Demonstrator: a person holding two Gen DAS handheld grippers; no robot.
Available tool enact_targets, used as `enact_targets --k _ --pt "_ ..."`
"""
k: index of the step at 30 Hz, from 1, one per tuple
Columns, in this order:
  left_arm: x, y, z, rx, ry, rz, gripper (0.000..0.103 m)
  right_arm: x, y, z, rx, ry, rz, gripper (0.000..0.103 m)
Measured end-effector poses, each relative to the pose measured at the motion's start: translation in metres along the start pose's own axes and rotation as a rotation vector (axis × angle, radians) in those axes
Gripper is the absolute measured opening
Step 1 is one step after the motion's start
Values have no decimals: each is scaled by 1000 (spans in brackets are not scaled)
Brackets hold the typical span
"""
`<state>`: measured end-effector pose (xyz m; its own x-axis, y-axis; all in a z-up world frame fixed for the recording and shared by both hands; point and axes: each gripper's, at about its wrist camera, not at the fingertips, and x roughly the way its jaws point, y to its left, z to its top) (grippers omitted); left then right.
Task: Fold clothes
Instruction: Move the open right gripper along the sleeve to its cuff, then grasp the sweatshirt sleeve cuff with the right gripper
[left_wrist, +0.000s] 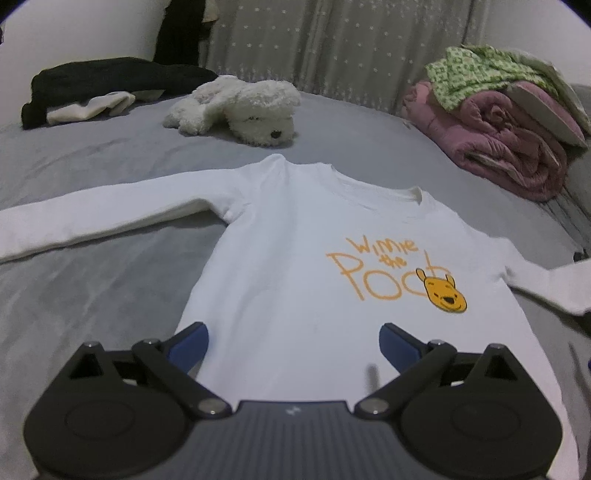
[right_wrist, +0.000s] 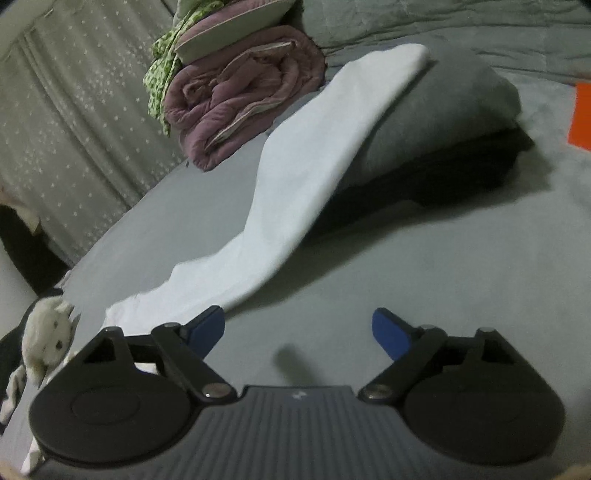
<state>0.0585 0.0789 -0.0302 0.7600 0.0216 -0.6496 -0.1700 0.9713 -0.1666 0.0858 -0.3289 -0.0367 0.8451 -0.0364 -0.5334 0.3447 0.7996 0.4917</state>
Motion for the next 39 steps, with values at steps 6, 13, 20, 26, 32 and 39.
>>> enact_targets --k 6,13,20,26,32,39 --pt "-1 4 5 37 20 -10 100 8 -9 20 102 -58 65 90" --pt "3 13 12 -16 45 -2 100 -4 -10 39 106 -137 47 84" --pt "3 9 11 -28 53 -20 100 -4 -11 54 108 -174 6 79" --pt "2 7 10 -9 55 -21 100 -1 -12 54 112 -170 -11 66" --pt "2 9 11 -25 60 -21 100 0 -9 58 110 -153 28 30" --pt "3 10 12 -34 63 -21 100 -3 6 69 49 -183 46 11"
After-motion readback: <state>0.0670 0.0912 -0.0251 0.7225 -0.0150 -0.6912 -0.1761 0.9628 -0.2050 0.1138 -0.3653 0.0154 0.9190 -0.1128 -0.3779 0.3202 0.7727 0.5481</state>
